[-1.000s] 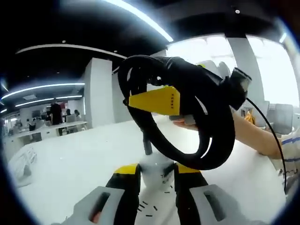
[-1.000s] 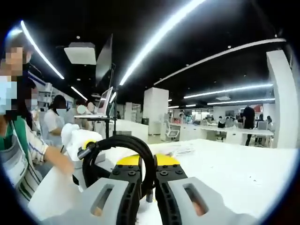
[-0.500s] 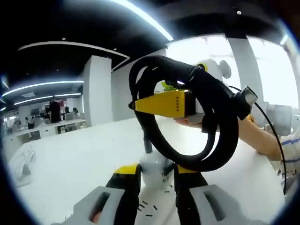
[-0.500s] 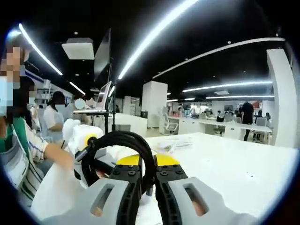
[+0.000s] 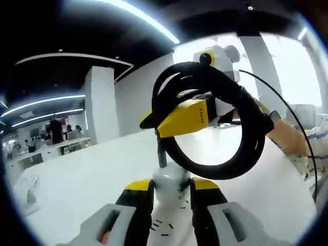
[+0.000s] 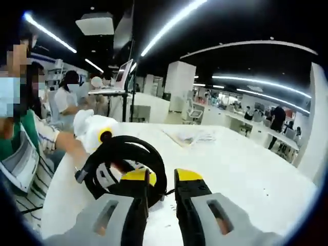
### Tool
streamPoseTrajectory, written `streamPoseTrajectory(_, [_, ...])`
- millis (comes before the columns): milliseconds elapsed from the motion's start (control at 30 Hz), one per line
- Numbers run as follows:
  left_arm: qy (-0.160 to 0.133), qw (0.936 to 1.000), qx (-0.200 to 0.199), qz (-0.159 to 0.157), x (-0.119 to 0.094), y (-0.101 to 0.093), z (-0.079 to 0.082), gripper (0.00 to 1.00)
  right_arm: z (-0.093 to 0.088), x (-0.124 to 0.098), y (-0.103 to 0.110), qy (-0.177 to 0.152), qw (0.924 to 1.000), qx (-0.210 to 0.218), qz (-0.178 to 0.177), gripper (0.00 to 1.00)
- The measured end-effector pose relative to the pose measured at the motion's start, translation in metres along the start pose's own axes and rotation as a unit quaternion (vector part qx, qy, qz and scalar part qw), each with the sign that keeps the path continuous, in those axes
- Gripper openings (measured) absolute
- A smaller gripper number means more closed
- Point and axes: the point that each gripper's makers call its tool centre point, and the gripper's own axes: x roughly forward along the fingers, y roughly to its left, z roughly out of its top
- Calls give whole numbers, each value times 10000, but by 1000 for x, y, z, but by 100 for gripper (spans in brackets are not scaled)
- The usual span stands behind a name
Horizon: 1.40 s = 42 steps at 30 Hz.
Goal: Straighten the power strip on the desk, plug the charger into it
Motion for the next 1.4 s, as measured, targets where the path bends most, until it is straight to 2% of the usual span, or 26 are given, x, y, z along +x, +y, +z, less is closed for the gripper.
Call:
streamPoseTrajectory(33, [5,10000,33,-12,-1,-1,0,27,-3,0,2,242,9995,-178,5,21])
streamPoseTrajectory(167, [51,9998,205,-16,-2,-3,-1,27,-13,-1,8,876,9941,-641,5,25])
streamPoseTrajectory(333, [104,9996,242,-45,-3,-5,-4,28,-18,1,13,1286,9888,-739,144,27])
streamPoseTrajectory(733, [202,9995,253,-64,-4,-6,-9,28,-29,-1,20,1522,9852,-730,303,31])
streamPoseTrajectory(1000, [301,9981,527,-89,-8,-4,-13,26,-32,1,20,1712,9815,-797,326,32])
streamPoseTrajectory(1167, [325,9982,477,-168,-13,-2,-11,26,-37,8,24,1950,9750,-966,450,33])
streamPoseTrajectory(1400, [480,9963,682,-214,-25,6,-11,27,-38,8,24,2269,9669,-1056,490,33])
